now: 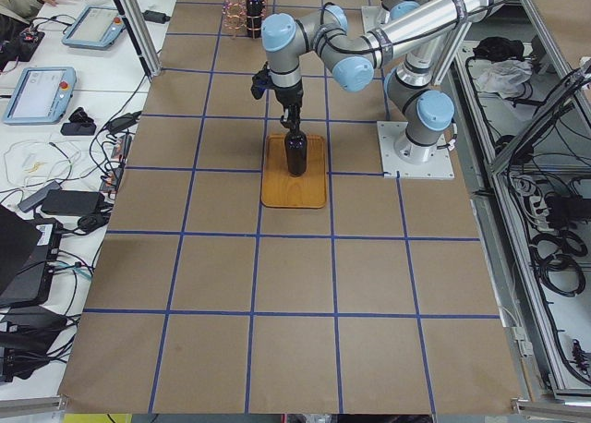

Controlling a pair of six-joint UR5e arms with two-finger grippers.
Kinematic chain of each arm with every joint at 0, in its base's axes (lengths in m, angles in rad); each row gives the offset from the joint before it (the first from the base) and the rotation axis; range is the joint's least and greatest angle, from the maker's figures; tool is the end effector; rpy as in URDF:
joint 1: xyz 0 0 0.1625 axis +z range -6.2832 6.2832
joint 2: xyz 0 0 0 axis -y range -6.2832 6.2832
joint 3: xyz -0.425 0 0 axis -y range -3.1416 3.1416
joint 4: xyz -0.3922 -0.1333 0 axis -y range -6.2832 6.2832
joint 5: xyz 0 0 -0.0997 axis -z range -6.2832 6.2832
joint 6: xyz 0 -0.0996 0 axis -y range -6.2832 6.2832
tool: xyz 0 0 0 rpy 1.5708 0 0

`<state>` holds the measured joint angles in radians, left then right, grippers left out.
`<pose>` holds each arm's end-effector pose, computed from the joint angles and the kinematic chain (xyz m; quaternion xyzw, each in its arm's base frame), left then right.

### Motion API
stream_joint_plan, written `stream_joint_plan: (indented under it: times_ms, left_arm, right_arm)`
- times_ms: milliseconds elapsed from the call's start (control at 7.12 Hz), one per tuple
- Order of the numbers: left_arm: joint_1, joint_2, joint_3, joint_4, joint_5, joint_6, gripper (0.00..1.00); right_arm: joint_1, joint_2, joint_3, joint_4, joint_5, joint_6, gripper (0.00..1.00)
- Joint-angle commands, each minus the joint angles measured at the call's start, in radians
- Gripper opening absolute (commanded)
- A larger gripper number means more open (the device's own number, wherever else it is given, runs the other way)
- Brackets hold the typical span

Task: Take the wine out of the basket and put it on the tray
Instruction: 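Lay the bottle down on the wooden tray and open the left gripper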

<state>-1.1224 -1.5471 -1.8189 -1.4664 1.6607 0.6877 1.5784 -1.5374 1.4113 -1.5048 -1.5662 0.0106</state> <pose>0.0871 -0.4679 0.3897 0.1217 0.9897 0.0746 0.0056 0.1376 -0.5077 0.5432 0.0014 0.9995 -0.0300 0.0026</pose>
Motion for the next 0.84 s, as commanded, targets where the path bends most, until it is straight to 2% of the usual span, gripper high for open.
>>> stream_joint_plan:
  times_ms: [0, 140, 281, 421, 702]
  left_arm:
    - [0.0, -0.01, 0.004, 0.0, 0.001, -0.007, 0.64]
    - [0.0, -0.008, 0.016, -0.012, 0.002, -0.008, 0.92]
    - [0.0, -0.004, 0.018, -0.029, -0.001, -0.01, 0.99]
    - [-0.017, 0.013, 0.039, -0.058, 0.002, -0.07, 1.0]
    - [-0.036, 0.042, 0.169, -0.196, 0.005, -0.259, 1.0]
  right_arm:
    - [0.0, 0.0, 0.0, 0.0, 0.0, 0.0, 1.0]
    - [0.0, 0.0, 0.0, 0.0, -0.001, 0.0, 1.0]
    - [0.0, 0.002, 0.0, 0.0, 0.0, 0.0, 1.0]
    - [0.0, 0.002, 0.0, 0.0, 0.0, 0.0, 1.0]
    - [0.0, 0.002, 0.0, 0.0, 0.0, 0.0, 1.0]
